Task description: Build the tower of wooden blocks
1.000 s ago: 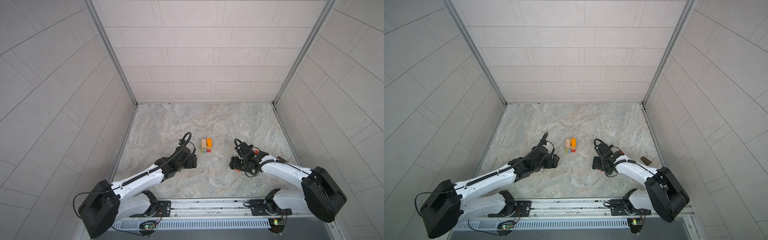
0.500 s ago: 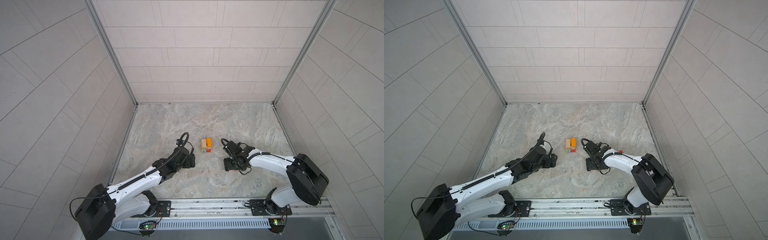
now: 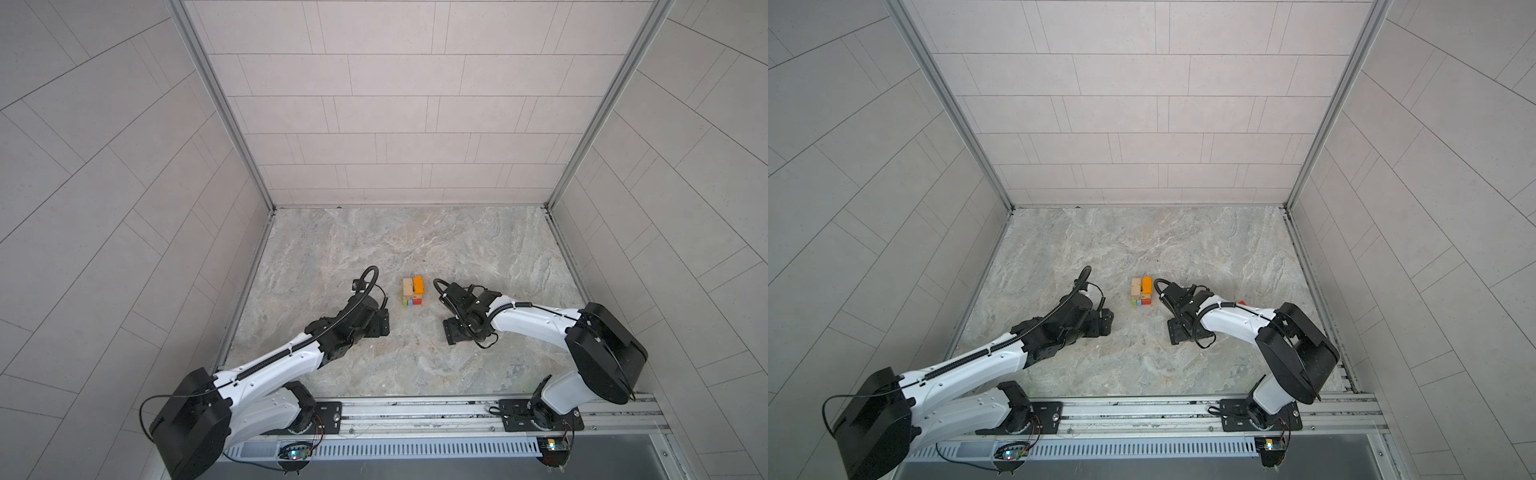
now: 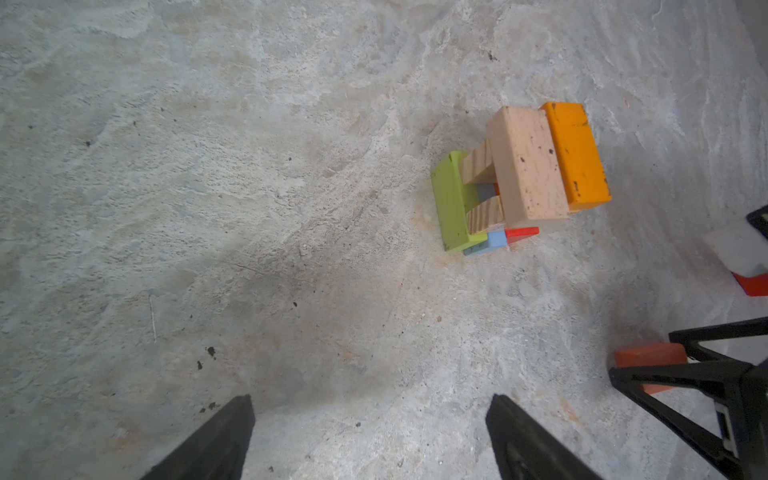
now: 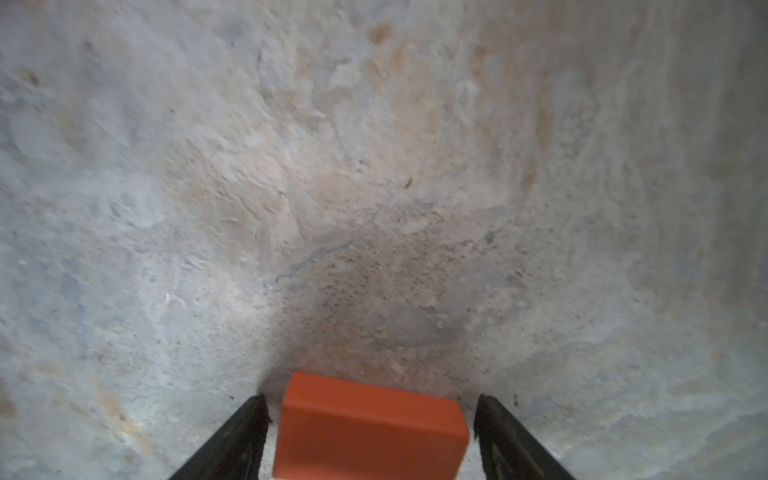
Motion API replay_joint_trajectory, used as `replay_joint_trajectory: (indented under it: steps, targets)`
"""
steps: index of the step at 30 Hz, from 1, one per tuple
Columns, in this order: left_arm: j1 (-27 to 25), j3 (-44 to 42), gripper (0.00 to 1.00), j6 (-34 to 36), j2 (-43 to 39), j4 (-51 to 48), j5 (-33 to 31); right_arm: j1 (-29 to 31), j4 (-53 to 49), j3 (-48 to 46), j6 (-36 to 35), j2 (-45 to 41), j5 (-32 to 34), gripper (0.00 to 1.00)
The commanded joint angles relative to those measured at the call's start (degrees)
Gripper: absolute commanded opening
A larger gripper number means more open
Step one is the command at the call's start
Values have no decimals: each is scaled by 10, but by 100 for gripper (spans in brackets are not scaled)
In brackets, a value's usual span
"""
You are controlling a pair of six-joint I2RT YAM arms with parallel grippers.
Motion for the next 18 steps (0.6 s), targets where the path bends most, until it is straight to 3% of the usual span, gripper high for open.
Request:
replay_joint_trajectory:
  steps: [1,7,12,18]
  targets:
    - [-1,19,95,16,-10,-21,-14,-19,-58,19,-27,-52,25,82]
    - [-1,37,96,31,-6,-32,-20,-97,-99,51,-94,-128,60,86]
    - [-1,50,96,36,1,-33,-19,-243,-96,50,-118,-149,20,87]
    - [-1,38,97,29,12,-5,-4,-359,-89,58,-130,-139,15,88]
